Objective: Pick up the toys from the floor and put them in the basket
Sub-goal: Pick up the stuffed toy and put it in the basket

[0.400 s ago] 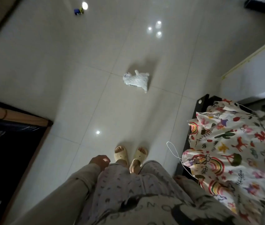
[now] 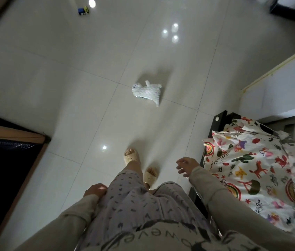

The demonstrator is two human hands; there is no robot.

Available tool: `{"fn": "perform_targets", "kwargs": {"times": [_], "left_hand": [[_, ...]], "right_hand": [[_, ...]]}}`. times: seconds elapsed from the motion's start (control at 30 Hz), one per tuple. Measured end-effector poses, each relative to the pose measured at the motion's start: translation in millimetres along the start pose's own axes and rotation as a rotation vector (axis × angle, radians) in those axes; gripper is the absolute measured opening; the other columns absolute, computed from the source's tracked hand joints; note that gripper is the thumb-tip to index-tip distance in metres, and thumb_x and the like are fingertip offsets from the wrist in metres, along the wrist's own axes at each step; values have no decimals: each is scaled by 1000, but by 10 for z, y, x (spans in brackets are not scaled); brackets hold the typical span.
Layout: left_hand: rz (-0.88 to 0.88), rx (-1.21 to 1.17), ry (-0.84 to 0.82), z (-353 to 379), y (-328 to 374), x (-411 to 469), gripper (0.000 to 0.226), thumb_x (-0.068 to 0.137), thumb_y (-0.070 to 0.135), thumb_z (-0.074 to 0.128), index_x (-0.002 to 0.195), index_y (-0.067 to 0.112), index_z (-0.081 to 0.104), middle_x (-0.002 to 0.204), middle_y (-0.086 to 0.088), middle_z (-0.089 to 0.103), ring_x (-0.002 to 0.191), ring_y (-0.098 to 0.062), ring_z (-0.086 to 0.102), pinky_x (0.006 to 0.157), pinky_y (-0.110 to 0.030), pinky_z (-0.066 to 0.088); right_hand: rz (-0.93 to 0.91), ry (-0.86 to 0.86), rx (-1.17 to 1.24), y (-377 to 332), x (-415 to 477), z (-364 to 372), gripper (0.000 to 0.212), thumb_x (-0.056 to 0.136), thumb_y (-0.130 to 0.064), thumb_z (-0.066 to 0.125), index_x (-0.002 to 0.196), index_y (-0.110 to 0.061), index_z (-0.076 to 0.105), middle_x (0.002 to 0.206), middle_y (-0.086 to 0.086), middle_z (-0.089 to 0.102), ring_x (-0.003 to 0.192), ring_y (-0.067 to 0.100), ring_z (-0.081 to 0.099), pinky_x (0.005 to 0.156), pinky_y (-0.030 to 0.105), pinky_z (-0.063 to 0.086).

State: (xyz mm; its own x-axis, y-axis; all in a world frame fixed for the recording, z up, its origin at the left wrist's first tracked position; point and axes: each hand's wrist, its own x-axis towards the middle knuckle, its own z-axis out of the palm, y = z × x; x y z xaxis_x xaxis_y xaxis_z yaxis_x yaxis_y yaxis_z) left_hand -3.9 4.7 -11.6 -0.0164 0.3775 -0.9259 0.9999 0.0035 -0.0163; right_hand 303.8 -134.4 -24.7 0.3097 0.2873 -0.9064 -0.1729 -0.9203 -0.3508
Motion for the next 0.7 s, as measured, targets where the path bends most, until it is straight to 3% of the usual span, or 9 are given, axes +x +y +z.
{"fn": "perform_targets", "kwargs": {"times": [0.2, 0.4, 0.47, 0.53, 0.63, 0.7], "left_hand": [[-38, 130, -98, -290, 97, 215, 36, 93, 24, 43, 124, 15, 60, 139, -3, 55, 124, -18, 55, 98, -20, 41], [16, 91, -74, -1069, 679, 515, 35, 94, 25, 42, 121, 14, 61, 140, -6, 53, 126, -22, 51, 101, -24, 39], [53, 7, -76, -1365, 952, 617, 24, 92, 17, 45, 106, 11, 64, 132, -13, 60, 121, -27, 56, 92, -25, 42], [84, -38, -61, -1654, 1241, 699, 26, 91, 11, 46, 108, 6, 65, 121, -16, 66, 113, -31, 62, 76, -23, 41], [146, -32, -49, -2091, 1673, 832, 33, 92, 10, 43, 119, 1, 62, 115, -16, 68, 91, -27, 64, 55, -20, 38], [180, -8, -14, -2387, 1928, 901, 32, 92, 10, 42, 115, 1, 63, 120, -16, 67, 85, -21, 58, 53, -17, 35]], "right_hand": [[7, 56, 40, -359, 220, -141, 10, 93, -8, 46, 93, -9, 56, 73, 8, 61, 59, 16, 55, 53, 23, 41], [148, 50, 37, -603, 431, -188, 11, 92, -11, 48, 92, -5, 58, 68, 8, 60, 58, 20, 56, 56, 24, 43], [172, 64, 66, -684, 513, -239, 12, 93, -9, 49, 96, -2, 58, 68, 9, 59, 58, 22, 56, 57, 25, 43], [203, 92, 117, -742, 581, -298, 17, 92, -5, 50, 102, 5, 59, 69, 13, 59, 56, 24, 55, 53, 25, 42], [273, 94, 180, -853, 648, -344, 25, 92, -3, 51, 110, 12, 59, 95, 27, 65, 70, 32, 58, 66, 33, 49], [325, 82, 82, -970, 664, -387, 30, 93, -9, 51, 117, 6, 60, 124, 24, 60, 103, 36, 61, 89, 35, 49]]}}
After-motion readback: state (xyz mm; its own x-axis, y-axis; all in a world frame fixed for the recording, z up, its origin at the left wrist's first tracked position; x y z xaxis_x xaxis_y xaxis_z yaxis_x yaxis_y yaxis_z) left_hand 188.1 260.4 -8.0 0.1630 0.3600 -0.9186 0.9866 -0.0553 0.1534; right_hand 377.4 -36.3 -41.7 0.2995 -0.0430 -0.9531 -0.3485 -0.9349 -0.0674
